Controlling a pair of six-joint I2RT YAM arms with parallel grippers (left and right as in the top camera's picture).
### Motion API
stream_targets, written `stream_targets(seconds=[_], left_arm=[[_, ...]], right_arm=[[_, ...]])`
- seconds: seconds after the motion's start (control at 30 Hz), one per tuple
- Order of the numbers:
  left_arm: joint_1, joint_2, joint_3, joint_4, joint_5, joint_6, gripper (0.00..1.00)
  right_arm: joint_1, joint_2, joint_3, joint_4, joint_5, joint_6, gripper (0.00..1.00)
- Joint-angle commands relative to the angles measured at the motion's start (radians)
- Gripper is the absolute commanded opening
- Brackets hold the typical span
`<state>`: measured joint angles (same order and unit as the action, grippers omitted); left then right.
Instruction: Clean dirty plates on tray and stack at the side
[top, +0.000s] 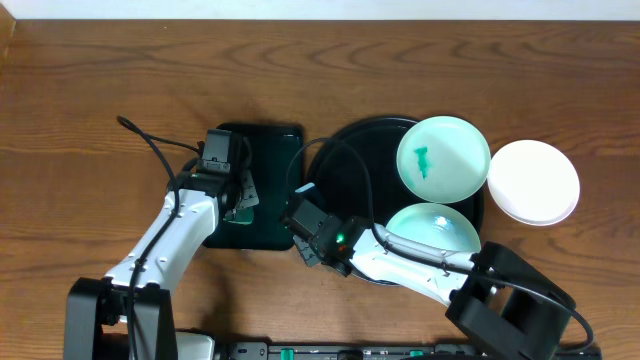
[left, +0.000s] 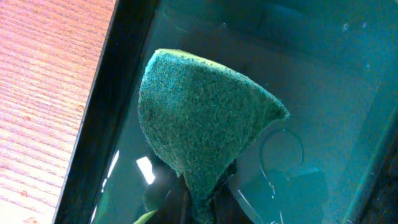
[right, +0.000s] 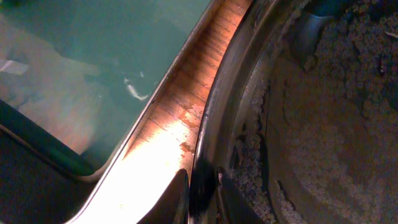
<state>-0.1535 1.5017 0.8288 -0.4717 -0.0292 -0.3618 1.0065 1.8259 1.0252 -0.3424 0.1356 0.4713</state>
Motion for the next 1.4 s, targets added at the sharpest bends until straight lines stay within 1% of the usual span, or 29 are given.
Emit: stream_targets(seconds=[0.0, 0.1, 0.2, 0.33, 0.43, 0.7, 1.37], left_arm=[[0.001, -0.008, -0.006, -0.002, -0.005, 0.002, 0.08], [0.001, -0.008, -0.006, -0.002, -0.005, 0.002, 0.08], [0.001, -0.008, -0.006, -0.002, -0.005, 0.002, 0.08], [0.001, -0.008, -0.006, -0.002, -0.005, 0.002, 0.08], [0.001, -0.008, -0.006, -0.002, -0.005, 0.002, 0.08], [0.001, -0.008, -0.006, -0.002, -0.005, 0.002, 0.08], [0.001, -0.008, -0.006, -0.002, -0.005, 0.002, 0.08]], right_arm=[[0.016, 0.016, -0.006, -0.004, -0.058, 0.014, 0.13], [0.016, 0.036, -0.006, -0.009, -0.059, 0.015, 0.15], [0.019, 0.048, -0.006, -0.007, -0.059, 0.03, 0.13], [0.029, 0.048, -0.006, 0.003, -0.059, 0.03, 0.04], [0.04, 0.048, -0.006, 0.014, -0.059, 0.03, 0.01], [0.069, 0.048, -0.006, 0.03, -0.058, 0.029, 0.01], [0.069, 0.048, -0.006, 0.036, -0.111, 0.018, 0.01]])
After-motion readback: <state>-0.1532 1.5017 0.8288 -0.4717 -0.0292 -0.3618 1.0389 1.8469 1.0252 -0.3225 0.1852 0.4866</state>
